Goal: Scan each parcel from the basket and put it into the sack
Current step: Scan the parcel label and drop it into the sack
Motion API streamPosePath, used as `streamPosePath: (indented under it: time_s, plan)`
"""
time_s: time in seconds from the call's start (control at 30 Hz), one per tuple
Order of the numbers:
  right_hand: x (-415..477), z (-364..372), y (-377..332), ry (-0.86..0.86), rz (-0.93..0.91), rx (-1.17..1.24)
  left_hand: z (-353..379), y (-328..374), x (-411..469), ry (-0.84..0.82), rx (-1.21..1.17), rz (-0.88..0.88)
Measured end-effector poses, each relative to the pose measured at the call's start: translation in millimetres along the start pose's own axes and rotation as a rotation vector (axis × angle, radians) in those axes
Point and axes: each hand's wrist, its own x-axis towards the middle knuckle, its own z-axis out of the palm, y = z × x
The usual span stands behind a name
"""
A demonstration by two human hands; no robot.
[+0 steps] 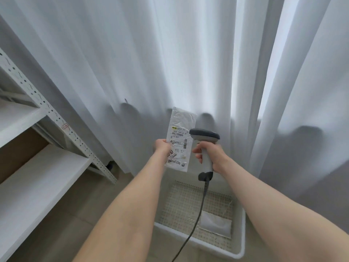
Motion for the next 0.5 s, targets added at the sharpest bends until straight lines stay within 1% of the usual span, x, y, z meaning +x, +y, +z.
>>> streamPosePath:
  time_s: [0.2, 0.5]
  plan:
    - [-17, 15, -11, -0.019, -0.012, -0.108, -11, 7, -1, 0.051, -0.010, -0.010]
    - [-26, 23, -13, 0.013, -0.017, -0.156, -15, 2, 6, 0.055, 0.000, -0.008]
